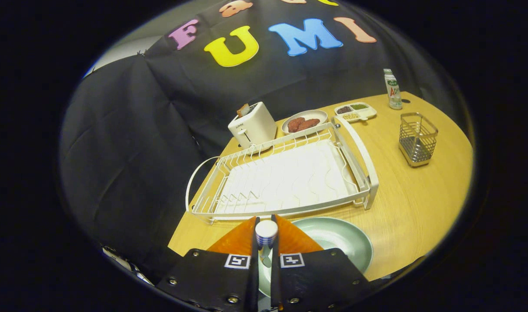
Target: Take the plate from the dish rack, then take the spoon from the basket and place it into the plate.
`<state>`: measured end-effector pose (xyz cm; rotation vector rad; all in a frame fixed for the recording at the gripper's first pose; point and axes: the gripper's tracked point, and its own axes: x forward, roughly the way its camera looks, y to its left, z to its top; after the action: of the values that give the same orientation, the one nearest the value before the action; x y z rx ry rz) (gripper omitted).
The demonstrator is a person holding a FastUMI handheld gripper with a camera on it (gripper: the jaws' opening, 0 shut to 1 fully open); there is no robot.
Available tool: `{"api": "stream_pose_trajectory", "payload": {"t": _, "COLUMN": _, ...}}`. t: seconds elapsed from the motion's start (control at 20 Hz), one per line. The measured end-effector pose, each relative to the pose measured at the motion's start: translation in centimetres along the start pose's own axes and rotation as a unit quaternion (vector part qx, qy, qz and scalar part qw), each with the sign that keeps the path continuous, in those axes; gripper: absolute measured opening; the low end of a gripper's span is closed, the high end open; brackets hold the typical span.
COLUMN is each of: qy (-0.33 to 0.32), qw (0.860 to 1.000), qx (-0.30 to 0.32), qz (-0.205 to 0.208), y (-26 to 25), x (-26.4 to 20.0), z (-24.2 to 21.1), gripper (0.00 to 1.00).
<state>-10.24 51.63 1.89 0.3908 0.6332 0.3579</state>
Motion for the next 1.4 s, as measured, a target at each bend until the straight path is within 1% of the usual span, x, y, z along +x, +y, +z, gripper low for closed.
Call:
{"api": "stream_pose_trajectory", "payload": {"t": 0.1, "qy": -0.002, "qw": 1.0, "qx": 0.018, "qz": -0.006, "y": -1.2, "x": 0.3, "z": 0.0, "gripper": 0.14}}
{"api": "stream_pose_trajectory", "payload": {"t": 0.15, "qy": -0.004, "qw": 1.0, "qx": 0.029, "qz": -0.01, "y": -1.8, "x": 0.4, "z": 0.0, "gripper": 0.19}}
{"api": "stream_pose_trajectory", "payload": {"t": 0.25, "qy": -0.012, "qw": 0.999, "qx": 0.044, "qz": -0.015, "y": -2.8, "x": 0.4, "z": 0.5, "gripper": 0.19}}
{"api": "stream_pose_trajectory", "payload": {"t": 0.3, "qy": -0.015, "qw": 0.999, "qx": 0.044, "qz": -0.023, "y": -3.5, "x": 0.4, "z": 0.9, "gripper": 0.25}}
{"api": "stream_pose_trajectory", "payload": {"t": 0.35, "qy": -0.018, "qw": 0.999, "qx": 0.042, "qz": -0.029, "y": -4.0, "x": 0.3, "z": 1.1, "gripper": 0.34}}
{"api": "stream_pose_trajectory", "payload": {"t": 0.65, "qy": -0.039, "qw": 0.997, "qx": 0.006, "qz": -0.066, "y": -6.4, "x": -1.1, "z": 3.1, "gripper": 0.34}}
{"api": "stream_pose_trajectory", "payload": {"t": 0.75, "qy": -0.042, "qw": 0.996, "qx": -0.007, "qz": -0.077, "y": -7.0, "x": -1.5, "z": 3.8, "gripper": 0.41}}
{"api": "stream_pose_trajectory", "payload": {"t": 0.95, "qy": -0.055, "qw": 0.993, "qx": -0.044, "qz": -0.098, "y": -7.6, "x": -2.6, "z": 5.3, "gripper": 0.4}}
{"api": "stream_pose_trajectory", "payload": {"t": 1.15, "qy": -0.087, "qw": 0.981, "qx": -0.108, "qz": -0.137, "y": -8.5, "x": -5.0, "z": 9.3, "gripper": 0.4}}
{"api": "stream_pose_trajectory", "payload": {"t": 1.4, "qy": -0.157, "qw": 0.964, "qx": -0.145, "qz": -0.155, "y": -8.2, "x": -8.9, "z": 17.0, "gripper": 0.4}}
